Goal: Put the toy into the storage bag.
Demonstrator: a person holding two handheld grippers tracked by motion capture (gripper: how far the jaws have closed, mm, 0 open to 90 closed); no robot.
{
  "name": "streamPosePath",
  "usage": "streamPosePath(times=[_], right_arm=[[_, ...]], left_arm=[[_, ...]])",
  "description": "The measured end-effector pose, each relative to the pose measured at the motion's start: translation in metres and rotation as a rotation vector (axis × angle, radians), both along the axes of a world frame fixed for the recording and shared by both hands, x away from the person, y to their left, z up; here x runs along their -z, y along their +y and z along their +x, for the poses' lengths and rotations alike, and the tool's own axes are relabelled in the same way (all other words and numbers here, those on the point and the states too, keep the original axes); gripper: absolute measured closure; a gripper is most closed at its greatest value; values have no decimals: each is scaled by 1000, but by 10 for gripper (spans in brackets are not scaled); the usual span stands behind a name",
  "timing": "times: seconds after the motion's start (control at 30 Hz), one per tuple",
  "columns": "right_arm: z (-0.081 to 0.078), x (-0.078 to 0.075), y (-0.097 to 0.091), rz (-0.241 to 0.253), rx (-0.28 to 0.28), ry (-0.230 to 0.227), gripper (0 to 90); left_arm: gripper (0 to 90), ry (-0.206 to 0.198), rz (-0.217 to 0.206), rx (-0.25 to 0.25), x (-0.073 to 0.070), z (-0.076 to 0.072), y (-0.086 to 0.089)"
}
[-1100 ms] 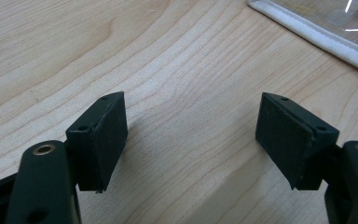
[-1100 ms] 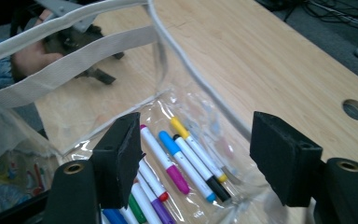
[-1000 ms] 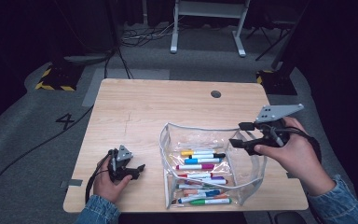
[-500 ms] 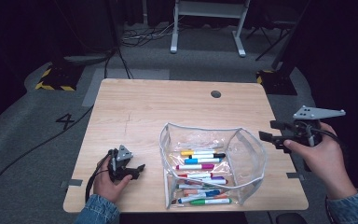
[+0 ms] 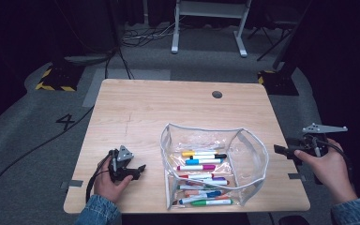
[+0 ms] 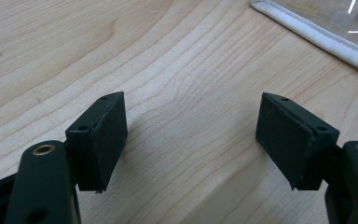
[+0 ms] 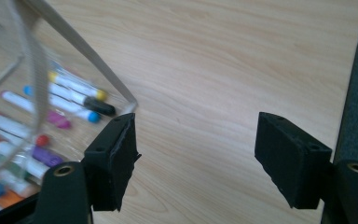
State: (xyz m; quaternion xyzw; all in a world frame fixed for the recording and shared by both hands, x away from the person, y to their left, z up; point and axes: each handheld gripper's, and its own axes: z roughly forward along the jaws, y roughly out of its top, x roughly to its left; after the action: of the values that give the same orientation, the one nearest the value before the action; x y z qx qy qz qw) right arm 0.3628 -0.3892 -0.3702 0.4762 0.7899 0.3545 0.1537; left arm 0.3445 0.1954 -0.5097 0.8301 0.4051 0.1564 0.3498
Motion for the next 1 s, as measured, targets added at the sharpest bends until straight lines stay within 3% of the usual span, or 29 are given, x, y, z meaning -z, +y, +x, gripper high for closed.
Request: streamPosePath(times=[0.17,0.4,0.6,0.83,1.0], right_arm=[[1,31,-10,-18,4,49,269],[-4,73,-9,-41,-22,101,236],[-9,98,-7,-56,-49,148,226],[-18,116,-4,-55,-52,105,237],[-24,126,-3,-58,-67,32,188]], left_arm=[[253,-1,-1,-2,0,0,0],[253,0,-2,-2,0,0,0],[254,0,-2,-2,0,0,0],[253,0,-2,-2,0,0,0],[253,0,-1,-2,0,0,0]])
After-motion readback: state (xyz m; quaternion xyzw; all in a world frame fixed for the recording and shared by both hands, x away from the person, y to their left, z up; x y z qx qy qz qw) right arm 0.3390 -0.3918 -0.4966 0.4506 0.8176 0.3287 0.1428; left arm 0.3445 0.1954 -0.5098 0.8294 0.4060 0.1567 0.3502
